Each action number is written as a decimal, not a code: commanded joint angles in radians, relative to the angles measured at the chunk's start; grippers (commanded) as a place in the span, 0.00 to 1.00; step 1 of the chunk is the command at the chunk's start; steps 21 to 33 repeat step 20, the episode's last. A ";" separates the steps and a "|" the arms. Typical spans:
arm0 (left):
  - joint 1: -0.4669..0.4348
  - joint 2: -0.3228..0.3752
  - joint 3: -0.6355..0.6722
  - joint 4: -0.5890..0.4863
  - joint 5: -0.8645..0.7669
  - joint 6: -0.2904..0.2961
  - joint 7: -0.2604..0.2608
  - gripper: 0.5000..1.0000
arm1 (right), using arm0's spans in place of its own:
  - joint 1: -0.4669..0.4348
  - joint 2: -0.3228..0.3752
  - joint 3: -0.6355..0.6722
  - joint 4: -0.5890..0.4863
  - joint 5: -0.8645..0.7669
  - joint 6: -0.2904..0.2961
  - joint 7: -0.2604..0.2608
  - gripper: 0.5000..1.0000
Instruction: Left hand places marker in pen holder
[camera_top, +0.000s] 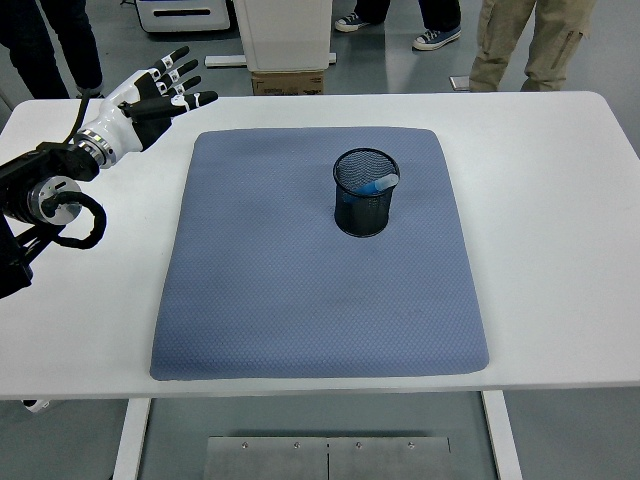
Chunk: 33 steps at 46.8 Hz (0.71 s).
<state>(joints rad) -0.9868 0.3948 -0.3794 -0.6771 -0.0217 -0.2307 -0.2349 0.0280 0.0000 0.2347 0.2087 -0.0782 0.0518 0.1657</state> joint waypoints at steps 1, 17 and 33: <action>0.017 -0.004 -0.025 0.005 0.000 -0.001 0.000 1.00 | 0.000 0.000 0.000 0.000 0.000 0.000 0.000 1.00; 0.053 -0.004 -0.035 0.005 0.005 -0.001 0.000 1.00 | 0.007 0.000 -0.002 0.008 -0.003 0.003 -0.002 1.00; 0.053 -0.004 -0.035 0.005 0.006 -0.001 0.000 1.00 | 0.006 0.000 -0.003 0.008 -0.006 0.002 0.000 1.00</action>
